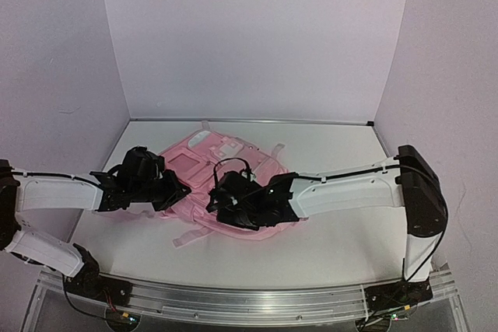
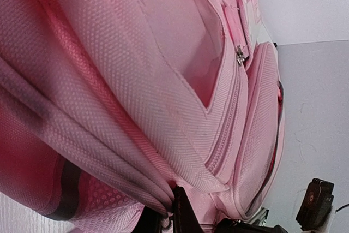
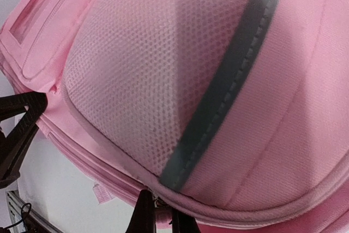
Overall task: Pack the student bag
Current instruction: Zip the student bag at the center of the board.
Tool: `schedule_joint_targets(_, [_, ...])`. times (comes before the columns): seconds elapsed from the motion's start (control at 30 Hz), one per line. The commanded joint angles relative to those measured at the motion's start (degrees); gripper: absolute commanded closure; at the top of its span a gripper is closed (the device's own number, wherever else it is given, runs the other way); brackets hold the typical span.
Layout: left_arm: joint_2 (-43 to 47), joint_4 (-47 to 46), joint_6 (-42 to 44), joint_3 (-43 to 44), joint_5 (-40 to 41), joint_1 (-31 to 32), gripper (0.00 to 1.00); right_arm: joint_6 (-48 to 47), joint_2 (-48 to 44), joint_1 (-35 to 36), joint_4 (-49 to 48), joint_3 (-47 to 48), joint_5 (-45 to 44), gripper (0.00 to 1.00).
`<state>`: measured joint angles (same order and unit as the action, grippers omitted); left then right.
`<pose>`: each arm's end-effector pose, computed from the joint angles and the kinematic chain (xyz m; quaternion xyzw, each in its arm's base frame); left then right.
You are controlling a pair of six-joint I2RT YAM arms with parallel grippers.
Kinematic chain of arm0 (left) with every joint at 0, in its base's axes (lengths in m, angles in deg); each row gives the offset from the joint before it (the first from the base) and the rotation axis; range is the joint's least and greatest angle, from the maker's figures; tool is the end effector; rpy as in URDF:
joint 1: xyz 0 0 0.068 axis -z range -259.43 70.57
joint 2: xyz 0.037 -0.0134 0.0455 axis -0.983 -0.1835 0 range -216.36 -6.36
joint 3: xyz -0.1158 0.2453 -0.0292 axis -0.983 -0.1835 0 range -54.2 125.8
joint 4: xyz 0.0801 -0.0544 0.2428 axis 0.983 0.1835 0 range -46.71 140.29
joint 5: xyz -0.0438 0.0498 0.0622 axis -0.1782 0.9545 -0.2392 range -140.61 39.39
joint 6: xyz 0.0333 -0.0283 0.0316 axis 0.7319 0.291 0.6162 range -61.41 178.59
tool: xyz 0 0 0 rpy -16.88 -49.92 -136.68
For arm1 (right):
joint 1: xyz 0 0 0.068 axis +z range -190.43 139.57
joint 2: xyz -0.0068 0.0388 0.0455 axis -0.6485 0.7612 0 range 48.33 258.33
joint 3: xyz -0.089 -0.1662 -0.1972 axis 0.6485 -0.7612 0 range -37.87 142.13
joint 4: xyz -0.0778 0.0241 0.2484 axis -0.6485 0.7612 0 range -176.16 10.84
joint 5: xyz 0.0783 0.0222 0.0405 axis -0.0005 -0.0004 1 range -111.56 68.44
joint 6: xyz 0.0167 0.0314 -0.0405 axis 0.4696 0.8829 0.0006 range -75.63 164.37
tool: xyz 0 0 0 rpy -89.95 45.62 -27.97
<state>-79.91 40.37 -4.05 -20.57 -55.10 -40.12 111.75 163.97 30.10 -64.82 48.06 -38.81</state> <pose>0.1986 -0.1663 0.1895 -0.1637 0.8793 -0.3684 0.2535 0.1580 0.4156 0.1982 0.0244 0.9331 0.2569 0.2503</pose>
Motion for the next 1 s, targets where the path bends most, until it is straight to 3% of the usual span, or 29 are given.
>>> schedule_joint_targets(0.0, [2.06, -0.18, 5.19, 1.72, -6.74, -6.37, 1.00, 0.97, -7.29, -0.96, 3.41, -5.61, 0.86, 1.00])
schedule_joint_targets(0.3, [-3.97, -2.36, 18.99, 6.61, -18.45, -16.03, 1.00, -3.56, -12.23, -4.87, 4.43, -15.05, 6.00, 1.00])
schedule_joint_targets(0.43, [-10.23, -4.80, 25.51, 11.57, -23.94, -20.32, 1.00, -12.25, -12.36, -7.46, 3.42, -15.06, 6.33, 1.00])
schedule_joint_targets(0.57, [-18.44, -4.34, 30.00, 18.70, -27.60, -21.55, 0.99, -20.58, -10.85, -7.61, -0.99, -11.06, 12.58, 1.00])
schedule_joint_targets(0.73, [-20.86, -2.62, 28.79, 22.76, -27.08, -21.49, 0.72, -21.68, -8.68, -6.68, -10.75, -9.16, 22.56, 1.00])
schedule_joint_targets(0.87, [-15.64, -1.40, 24.20, 17.26, -21.83, -20.64, 0.39, -20.24, -5.56, -4.85, -14.88, -7.35, 23.63, 1.00])
schedule_joint_targets(0.97, [-10.83, -1.03, 20.21, 10.50, -18.60, -17.80, 0.29, -18.67, -3.99, -4.28, -17.44, -7.00, 24.12, 1.00])
